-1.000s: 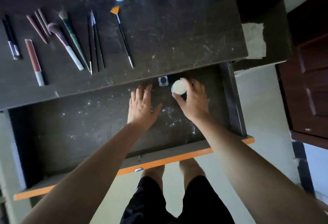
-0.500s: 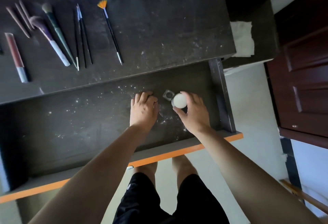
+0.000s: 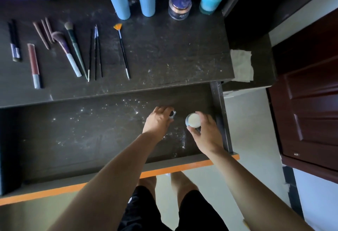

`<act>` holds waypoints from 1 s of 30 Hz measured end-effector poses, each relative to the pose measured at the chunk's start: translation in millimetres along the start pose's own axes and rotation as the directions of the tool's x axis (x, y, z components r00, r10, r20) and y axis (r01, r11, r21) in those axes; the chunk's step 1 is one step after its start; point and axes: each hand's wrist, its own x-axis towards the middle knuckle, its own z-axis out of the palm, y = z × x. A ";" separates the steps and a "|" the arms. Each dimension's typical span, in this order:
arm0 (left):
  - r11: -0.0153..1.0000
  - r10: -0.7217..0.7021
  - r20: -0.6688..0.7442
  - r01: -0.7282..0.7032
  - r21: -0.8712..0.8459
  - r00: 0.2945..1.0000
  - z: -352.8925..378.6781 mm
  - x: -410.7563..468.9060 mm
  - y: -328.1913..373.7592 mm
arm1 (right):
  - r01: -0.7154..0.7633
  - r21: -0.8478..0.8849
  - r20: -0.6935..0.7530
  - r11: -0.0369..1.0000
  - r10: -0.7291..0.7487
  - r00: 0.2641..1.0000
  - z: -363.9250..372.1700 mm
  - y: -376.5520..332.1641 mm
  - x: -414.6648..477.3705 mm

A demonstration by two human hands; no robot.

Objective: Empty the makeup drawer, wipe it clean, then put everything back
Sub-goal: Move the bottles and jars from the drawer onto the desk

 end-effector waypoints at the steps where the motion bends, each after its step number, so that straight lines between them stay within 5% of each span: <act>1: 1.000 -0.011 -0.030 0.010 -0.019 1.000 -8.9 -3.8 4.1 | 0.012 0.002 -0.002 1.000 -0.012 1.000 -6.6 -4.0 -0.4; 7: 0.997 -0.072 -0.333 0.072 -0.013 0.940 -118.8 -30.3 5.4 | 0.222 0.104 -0.048 0.970 -0.218 0.975 -56.0 -85.8 17.8; 15: 0.952 -0.288 -0.633 0.288 -0.106 0.719 -280.7 -60.7 -46.9 | 0.456 0.209 -0.041 0.865 -0.458 0.888 -79.6 -254.6 57.5; 20: 0.910 -0.407 -0.646 0.344 -0.229 0.646 -320.0 -50.1 -96.4 | 0.492 0.235 -0.054 0.838 -0.494 0.868 -58.7 -318.6 78.4; 30: 0.887 -0.460 -0.523 0.390 -0.247 0.718 -372.6 52.8 -215.7 | 0.349 0.160 -0.135 0.923 -0.330 0.934 1.9 -408.5 165.8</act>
